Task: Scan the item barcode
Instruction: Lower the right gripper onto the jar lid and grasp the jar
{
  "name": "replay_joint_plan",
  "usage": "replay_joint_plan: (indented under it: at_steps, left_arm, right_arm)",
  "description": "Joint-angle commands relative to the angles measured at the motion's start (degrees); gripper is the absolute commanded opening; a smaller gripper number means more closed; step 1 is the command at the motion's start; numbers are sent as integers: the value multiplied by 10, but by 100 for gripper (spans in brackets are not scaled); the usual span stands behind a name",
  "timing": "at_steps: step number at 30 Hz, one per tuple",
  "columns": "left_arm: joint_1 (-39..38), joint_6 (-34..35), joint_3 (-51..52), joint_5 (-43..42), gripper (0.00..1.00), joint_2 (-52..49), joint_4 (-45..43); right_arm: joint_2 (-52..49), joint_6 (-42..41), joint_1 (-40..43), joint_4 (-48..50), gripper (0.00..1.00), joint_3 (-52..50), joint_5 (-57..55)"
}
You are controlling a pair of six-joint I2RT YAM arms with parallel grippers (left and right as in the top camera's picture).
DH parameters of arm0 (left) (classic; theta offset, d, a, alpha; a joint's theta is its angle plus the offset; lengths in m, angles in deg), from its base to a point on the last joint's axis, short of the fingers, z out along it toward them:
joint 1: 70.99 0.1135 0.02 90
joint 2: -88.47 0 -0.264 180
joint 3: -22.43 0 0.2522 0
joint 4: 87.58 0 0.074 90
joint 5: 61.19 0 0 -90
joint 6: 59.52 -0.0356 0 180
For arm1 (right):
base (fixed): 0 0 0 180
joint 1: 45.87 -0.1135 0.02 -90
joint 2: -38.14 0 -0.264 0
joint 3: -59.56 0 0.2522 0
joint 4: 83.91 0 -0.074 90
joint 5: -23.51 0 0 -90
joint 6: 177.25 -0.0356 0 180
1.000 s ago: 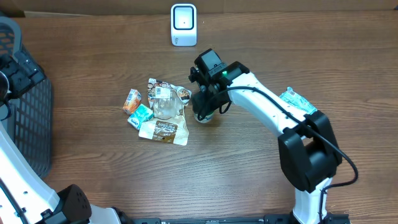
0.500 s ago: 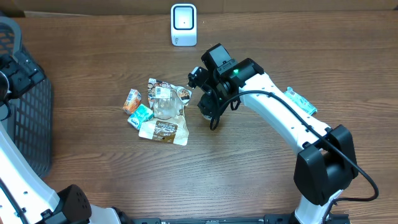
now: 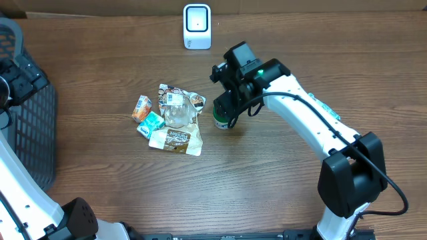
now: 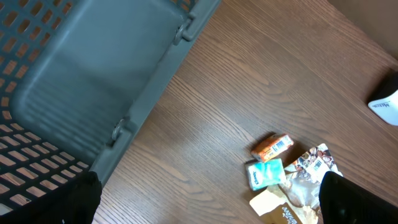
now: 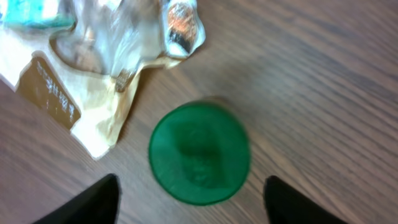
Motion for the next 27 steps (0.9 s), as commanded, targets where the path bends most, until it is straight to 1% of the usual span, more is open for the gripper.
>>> replay_joint_plan:
  at_steps: [1, 3, 5, 6, 11, 15, 23, 25, 26, 27]
  left_arm:
    - [2, -13, -8, -2, 100, -2, -1]
    - [2, -13, -8, -2, 99, -2, -1]
    - [2, -13, -8, -2, 100, -2, -1]
    - [2, -13, -8, -2, 100, -2, -1]
    - [2, -13, -8, -2, 100, -2, -1]
    - [2, -13, -8, -2, 100, -2, -1]
    - [2, -13, -8, -2, 100, -2, -1]
    - [2, -13, -8, -2, 99, -2, -1]
    - [2, -13, -8, -2, 99, -2, -1]
    - [2, -13, -8, -2, 100, -2, -1]
  right_arm:
    - [9, -22, 6, 14, 81, 6, 8]
    - [7, -25, -2, 20, 93, 6, -23]
    - [2, -32, -12, 24, 99, 6, -57]
    - [-2, -35, -18, 26, 100, 6, -67]
    - [-37, -35, -40, 30, 100, 6, -86]
    - [-63, -35, -41, 31, 100, 6, -108]
    - [-74, -35, -38, 37, 100, 6, -107]
    - [-74, -35, -38, 37, 93, 6, -107]
    - [-74, -35, -38, 36, 79, 6, -107]
    - [-74, -35, -38, 36, 69, 6, -107]
